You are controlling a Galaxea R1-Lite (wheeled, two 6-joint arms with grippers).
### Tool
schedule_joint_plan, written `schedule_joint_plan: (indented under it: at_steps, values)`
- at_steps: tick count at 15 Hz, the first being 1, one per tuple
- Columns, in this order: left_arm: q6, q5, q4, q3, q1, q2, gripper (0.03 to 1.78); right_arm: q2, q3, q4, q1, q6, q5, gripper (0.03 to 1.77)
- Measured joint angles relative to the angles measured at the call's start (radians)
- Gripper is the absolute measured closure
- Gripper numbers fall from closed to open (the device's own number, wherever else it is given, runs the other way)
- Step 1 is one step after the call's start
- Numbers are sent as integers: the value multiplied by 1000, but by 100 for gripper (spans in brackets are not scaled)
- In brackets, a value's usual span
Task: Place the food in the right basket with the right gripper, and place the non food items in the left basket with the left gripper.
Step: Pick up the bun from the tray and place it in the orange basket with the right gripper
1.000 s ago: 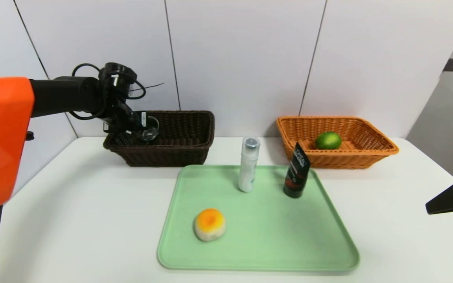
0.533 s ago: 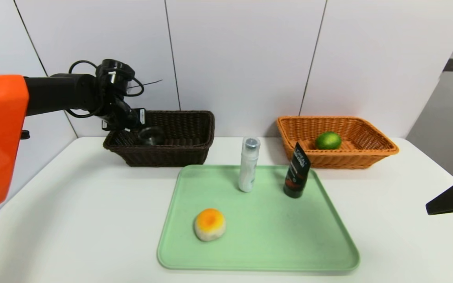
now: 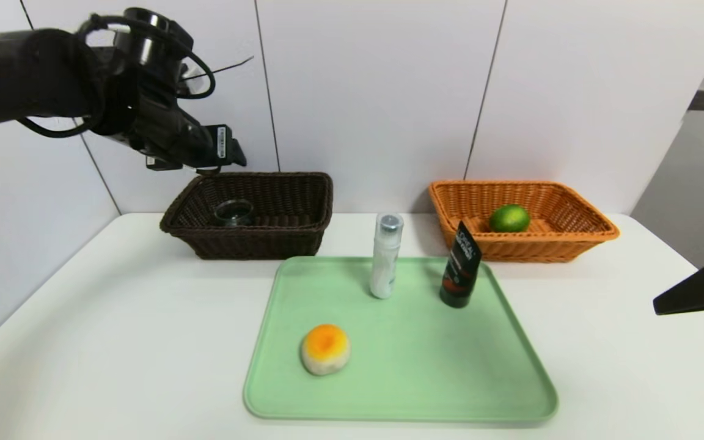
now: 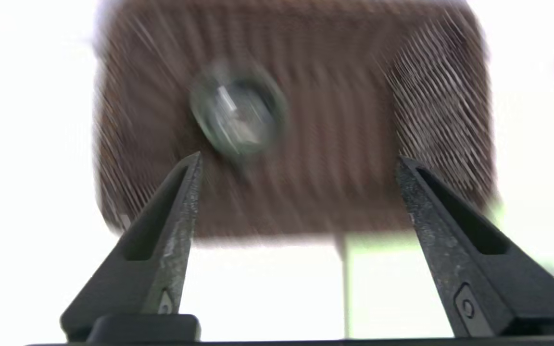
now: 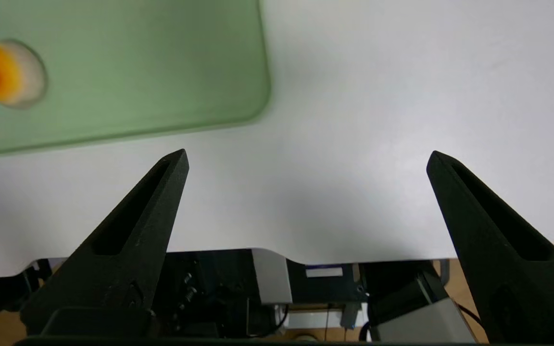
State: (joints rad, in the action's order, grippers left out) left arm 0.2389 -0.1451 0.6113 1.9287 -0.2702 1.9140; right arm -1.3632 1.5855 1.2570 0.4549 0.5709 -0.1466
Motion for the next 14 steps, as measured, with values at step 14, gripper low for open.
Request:
schedule_joint_plan:
  at_steps: [14]
  values:
    - [9,96,-3,-829,-84,-838,16,-490,362,-135,415,569,31,9]
